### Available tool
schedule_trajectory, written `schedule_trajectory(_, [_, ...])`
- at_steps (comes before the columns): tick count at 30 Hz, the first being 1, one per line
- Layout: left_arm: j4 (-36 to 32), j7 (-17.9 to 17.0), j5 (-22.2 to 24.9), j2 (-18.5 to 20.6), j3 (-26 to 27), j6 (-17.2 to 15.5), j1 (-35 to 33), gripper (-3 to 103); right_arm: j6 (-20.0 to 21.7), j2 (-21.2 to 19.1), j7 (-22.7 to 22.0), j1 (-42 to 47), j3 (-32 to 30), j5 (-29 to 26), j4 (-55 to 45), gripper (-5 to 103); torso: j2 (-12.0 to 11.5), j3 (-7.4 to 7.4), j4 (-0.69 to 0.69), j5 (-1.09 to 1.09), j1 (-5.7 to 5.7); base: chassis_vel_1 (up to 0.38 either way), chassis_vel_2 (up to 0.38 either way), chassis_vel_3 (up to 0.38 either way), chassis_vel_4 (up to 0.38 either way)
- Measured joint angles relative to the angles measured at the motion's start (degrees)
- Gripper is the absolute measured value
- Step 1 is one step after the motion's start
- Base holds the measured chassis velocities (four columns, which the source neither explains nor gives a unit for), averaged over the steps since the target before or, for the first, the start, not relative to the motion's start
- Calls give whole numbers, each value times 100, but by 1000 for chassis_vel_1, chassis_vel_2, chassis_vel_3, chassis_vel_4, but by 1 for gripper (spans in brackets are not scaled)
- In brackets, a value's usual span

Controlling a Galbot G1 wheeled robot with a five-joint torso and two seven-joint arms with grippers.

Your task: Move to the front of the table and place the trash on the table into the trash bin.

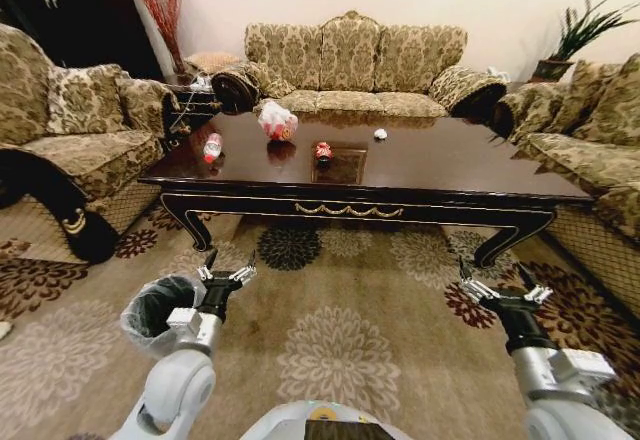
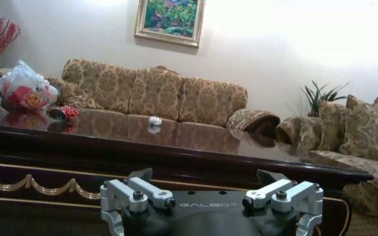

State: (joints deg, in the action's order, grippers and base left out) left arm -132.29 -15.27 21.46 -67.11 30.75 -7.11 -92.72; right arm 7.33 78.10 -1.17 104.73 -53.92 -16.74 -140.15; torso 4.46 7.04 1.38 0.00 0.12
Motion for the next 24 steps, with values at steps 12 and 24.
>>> schedule_trajectory(12, [-66, -68, 61, 84, 165, -72, 15, 100, 39, -99, 30, -18, 8, -26, -48, 100, 0, 0, 1, 0, 0, 0, 0, 0, 0])
schedule_trajectory(24, [-82, -68, 72, 82, 176, -82, 0, 100, 63, -100, -6, -35, 14, -27, -67, 100, 0, 0, 0, 0, 0, 0, 0, 0, 0])
